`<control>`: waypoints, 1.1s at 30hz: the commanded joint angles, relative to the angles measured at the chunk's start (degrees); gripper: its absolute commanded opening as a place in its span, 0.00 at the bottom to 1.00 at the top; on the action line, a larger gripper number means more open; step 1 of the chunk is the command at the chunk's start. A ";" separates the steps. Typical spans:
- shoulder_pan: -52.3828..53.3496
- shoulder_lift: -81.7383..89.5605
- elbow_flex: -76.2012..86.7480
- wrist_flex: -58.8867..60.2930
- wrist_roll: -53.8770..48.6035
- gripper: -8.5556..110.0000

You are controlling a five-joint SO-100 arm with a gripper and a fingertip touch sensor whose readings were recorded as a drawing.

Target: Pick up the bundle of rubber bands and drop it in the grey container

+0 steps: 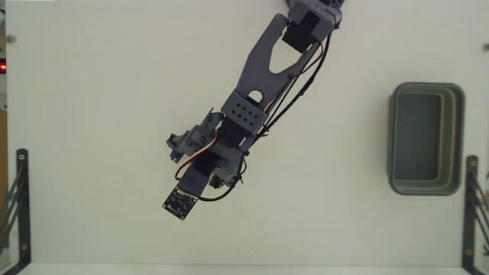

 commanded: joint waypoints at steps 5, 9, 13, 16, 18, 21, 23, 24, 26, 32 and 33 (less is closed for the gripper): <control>0.42 2.24 -0.37 -0.12 0.26 0.88; 0.42 2.24 -0.37 -0.12 0.26 0.87; 0.42 2.24 -0.37 -0.12 0.26 0.86; 0.42 2.24 -0.37 -0.12 0.26 0.86; 0.42 2.24 -0.37 -0.12 0.26 0.85; 0.42 2.24 -0.37 -0.12 0.26 0.85; 0.42 2.24 -0.37 -0.12 0.26 0.84; 0.42 2.24 -0.37 -0.12 0.26 0.84; 0.42 2.24 -0.37 -0.12 0.26 0.84; 0.42 2.24 -0.37 -0.12 0.26 0.82; 0.42 2.24 -0.37 -0.12 0.26 0.82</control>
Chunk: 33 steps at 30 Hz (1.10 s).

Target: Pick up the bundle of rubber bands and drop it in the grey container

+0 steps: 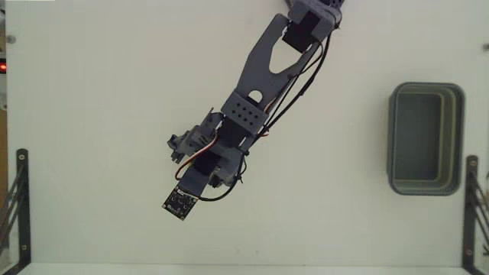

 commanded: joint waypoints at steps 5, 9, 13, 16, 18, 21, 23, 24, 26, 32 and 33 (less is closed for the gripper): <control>0.42 2.24 -0.37 -0.12 0.26 0.81; 0.42 2.24 -0.37 -0.12 0.26 0.80; 0.42 2.24 -0.37 -0.12 0.26 0.79; 0.42 2.24 -0.37 -0.12 0.26 0.79; 0.42 2.24 -0.37 -0.12 0.26 0.78; 0.42 2.24 -0.37 -0.12 0.26 0.77; 0.42 2.24 -0.37 -0.12 0.26 0.77; 0.42 2.24 -0.37 -0.12 0.26 0.77; 0.42 2.24 -0.37 -0.12 0.26 0.76; 0.42 2.24 -0.37 -0.12 0.26 0.75; 0.42 2.24 -0.37 -0.12 0.26 0.75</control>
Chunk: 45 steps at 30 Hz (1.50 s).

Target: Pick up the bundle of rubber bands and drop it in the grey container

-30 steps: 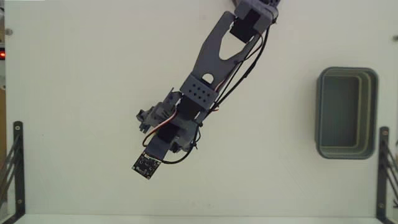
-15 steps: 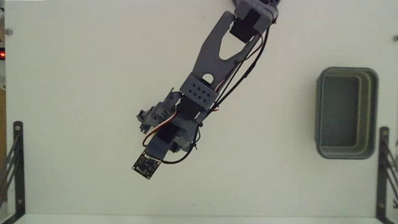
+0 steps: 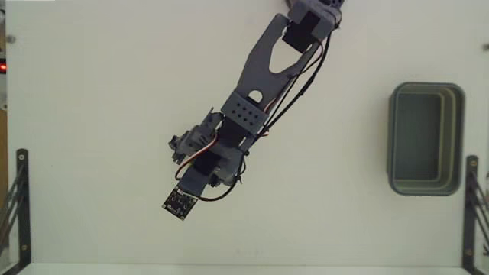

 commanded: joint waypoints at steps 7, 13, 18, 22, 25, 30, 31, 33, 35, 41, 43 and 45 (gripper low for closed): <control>0.42 2.24 -0.37 -0.12 0.26 0.73; 0.42 2.24 -0.37 -0.12 0.26 0.72; 0.42 2.24 -0.37 -0.12 0.26 0.71; 0.42 2.24 -0.37 -0.12 0.26 0.70; 0.42 2.24 -0.37 -0.12 0.26 0.69; 0.42 2.24 -0.37 -0.12 0.26 0.68; 0.42 2.24 -0.37 -0.12 0.26 0.68; 0.42 2.24 -0.37 -0.12 0.26 0.68; 0.42 2.24 -0.37 -0.12 0.26 0.67; 0.42 2.24 -0.37 -0.12 0.26 0.66; 0.42 2.24 -0.37 -0.12 0.26 0.66; 0.42 2.24 -0.37 -0.12 0.26 0.65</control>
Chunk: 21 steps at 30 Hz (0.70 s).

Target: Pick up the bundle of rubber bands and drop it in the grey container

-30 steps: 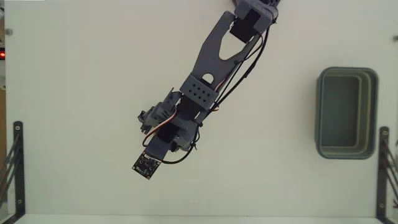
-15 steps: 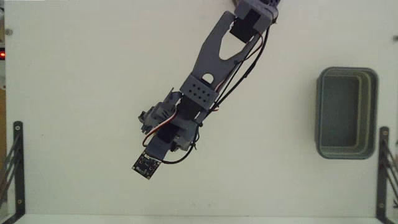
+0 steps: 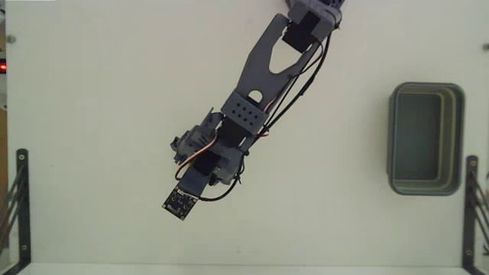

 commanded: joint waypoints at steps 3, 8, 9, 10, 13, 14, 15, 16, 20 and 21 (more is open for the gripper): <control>0.42 2.24 -0.37 -0.12 0.26 0.65; 0.42 2.24 -0.37 -0.12 0.26 0.64; 0.42 2.24 -0.37 -0.12 0.26 0.63; 0.42 2.24 -0.37 -0.12 0.26 0.63; 0.42 2.24 -0.37 -0.12 0.26 0.63; 0.42 2.24 -0.37 -0.12 0.26 0.62; 0.42 2.24 -0.37 -0.12 0.26 0.62; 0.42 2.24 -0.37 -0.12 0.26 0.62; 0.42 2.24 -0.37 -0.12 0.26 0.61; 0.42 2.24 -0.37 -0.12 0.26 0.61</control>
